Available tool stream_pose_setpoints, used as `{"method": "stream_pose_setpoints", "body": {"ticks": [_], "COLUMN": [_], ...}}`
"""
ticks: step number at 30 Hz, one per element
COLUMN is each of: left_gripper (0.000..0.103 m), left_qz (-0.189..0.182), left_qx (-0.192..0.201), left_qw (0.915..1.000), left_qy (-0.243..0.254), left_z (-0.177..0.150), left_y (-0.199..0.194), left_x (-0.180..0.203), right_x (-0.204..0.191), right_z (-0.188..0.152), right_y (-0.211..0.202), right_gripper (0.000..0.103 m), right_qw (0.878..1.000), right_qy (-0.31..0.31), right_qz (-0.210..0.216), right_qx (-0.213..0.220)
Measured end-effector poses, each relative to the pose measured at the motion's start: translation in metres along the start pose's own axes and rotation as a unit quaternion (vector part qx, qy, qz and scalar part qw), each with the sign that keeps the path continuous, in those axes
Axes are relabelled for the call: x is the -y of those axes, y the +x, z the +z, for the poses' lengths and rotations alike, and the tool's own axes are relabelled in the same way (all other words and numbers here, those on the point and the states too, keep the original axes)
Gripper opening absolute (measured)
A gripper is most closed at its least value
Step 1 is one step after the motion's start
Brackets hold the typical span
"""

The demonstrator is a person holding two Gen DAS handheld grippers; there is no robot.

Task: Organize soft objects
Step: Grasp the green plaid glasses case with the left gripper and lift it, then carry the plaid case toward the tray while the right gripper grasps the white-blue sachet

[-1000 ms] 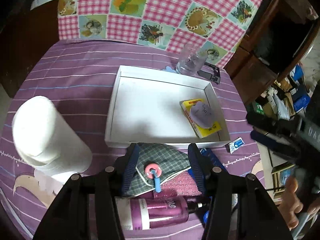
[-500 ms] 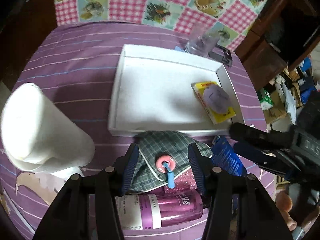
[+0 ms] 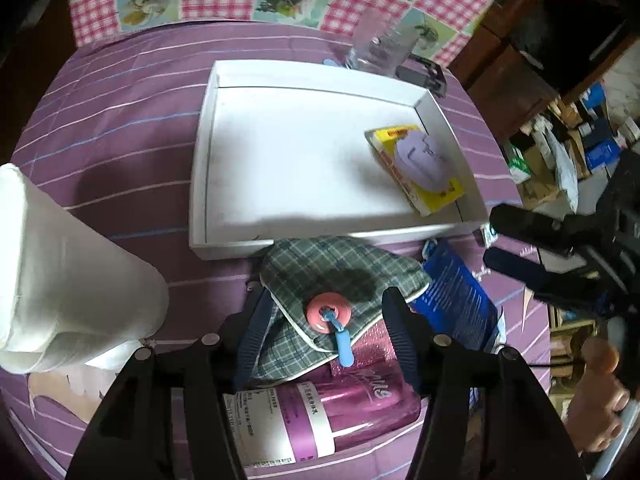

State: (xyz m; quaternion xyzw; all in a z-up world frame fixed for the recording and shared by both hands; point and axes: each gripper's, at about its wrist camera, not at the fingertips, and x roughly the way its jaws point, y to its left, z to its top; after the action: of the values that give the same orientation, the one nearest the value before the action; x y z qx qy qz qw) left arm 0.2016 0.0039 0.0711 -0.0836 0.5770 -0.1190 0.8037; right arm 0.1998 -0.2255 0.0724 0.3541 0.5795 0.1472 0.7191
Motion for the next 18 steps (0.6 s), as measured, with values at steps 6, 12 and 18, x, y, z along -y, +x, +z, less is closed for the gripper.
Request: {"method": "stream_pose_setpoints", "body": {"ticks": [6, 12, 18], "left_gripper": [0.065, 0.062, 0.054], "left_qz": [0.005, -0.005, -0.013], "left_qx": [-0.037, -0.032, -0.03], "left_qw": [0.9991, 0.9995, 0.9995], "left_qy": [0.022, 0.005, 0.0], "left_z": [-0.002, 0.001, 0.001], "left_y": [0.025, 0.027, 0.028], "left_x": [0.002, -0.003, -0.006], "right_x": [0.003, 0.006, 0.01], "right_z": [0.0, 0.0, 0.001], "right_y": [-0.006, -0.011, -0.008], "right_gripper": [0.06, 0.06, 0.06], "right_qw": [1.0, 1.0, 1.0], "right_qy": [0.003, 0.005, 0.008], "right_qz": [0.008, 0.01, -0.006], "right_qx": [0.0, 0.005, 0.004]}}
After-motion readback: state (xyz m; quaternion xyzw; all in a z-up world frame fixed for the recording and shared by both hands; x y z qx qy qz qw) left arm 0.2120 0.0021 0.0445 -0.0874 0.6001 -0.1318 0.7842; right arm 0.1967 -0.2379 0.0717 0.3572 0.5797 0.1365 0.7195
